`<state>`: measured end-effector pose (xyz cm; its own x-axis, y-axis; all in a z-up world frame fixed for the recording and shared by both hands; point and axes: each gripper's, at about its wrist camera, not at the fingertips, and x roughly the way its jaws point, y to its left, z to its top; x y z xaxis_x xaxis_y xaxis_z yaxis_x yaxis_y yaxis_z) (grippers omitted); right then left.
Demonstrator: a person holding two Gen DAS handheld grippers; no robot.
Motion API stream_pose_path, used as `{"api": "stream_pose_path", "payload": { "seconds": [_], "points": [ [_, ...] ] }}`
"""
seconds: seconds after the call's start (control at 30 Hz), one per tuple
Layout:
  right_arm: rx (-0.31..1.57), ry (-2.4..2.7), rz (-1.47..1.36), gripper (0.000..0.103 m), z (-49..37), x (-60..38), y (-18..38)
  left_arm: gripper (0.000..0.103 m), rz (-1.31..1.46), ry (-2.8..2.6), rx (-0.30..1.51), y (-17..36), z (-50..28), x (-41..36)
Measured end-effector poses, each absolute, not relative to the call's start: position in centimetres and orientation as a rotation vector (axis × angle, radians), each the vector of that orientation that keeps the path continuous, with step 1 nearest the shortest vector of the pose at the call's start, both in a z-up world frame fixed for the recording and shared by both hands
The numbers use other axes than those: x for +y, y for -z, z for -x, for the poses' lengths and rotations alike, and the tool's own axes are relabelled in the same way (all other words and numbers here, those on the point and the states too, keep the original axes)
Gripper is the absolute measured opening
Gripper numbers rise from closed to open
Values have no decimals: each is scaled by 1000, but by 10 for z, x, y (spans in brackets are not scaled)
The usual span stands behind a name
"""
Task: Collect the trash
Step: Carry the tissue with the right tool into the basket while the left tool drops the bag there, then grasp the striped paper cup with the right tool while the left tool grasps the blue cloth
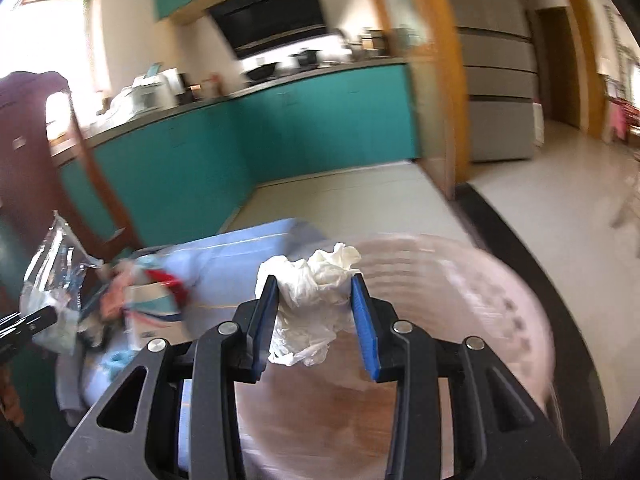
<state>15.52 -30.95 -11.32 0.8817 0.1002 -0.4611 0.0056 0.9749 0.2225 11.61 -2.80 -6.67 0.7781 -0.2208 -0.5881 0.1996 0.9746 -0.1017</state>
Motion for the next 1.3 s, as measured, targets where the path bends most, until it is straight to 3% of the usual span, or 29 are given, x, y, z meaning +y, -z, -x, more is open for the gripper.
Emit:
{"api": "stream_pose_path", "payload": {
  "seconds": [0.4, 0.5, 0.53, 0.57, 0.6, 0.67, 0.87, 1.07, 1.3],
  "points": [
    [576, 62, -313, 37, -143, -353, 142, 23, -60, 501, 723, 100, -164, -173],
    [592, 89, -362, 46, -142, -365, 146, 25, -87, 548, 731, 105, -177, -202],
    [595, 92, -381, 48, -141, -368, 148, 27, -96, 552, 729, 106, -179, -210],
    [594, 94, -393, 50, -140, -370, 147, 37, -104, 556, 726, 107, -178, -216],
    [588, 97, -401, 53, -138, -373, 146, 54, -108, 562, 724, 108, -179, -221],
    [567, 109, -411, 57, -133, -379, 144, 70, -95, 563, 709, 109, -177, -223],
    [534, 97, -414, 70, -129, -378, 139, 77, -109, 474, 696, 107, -176, -215],
    [409, 122, -304, 100, -124, -354, 115, 86, -134, 318, 653, 94, -163, -182],
    [311, 155, -180, 100, -134, -309, 103, 94, -158, 160, 617, 85, -156, -141]
  ]
}}
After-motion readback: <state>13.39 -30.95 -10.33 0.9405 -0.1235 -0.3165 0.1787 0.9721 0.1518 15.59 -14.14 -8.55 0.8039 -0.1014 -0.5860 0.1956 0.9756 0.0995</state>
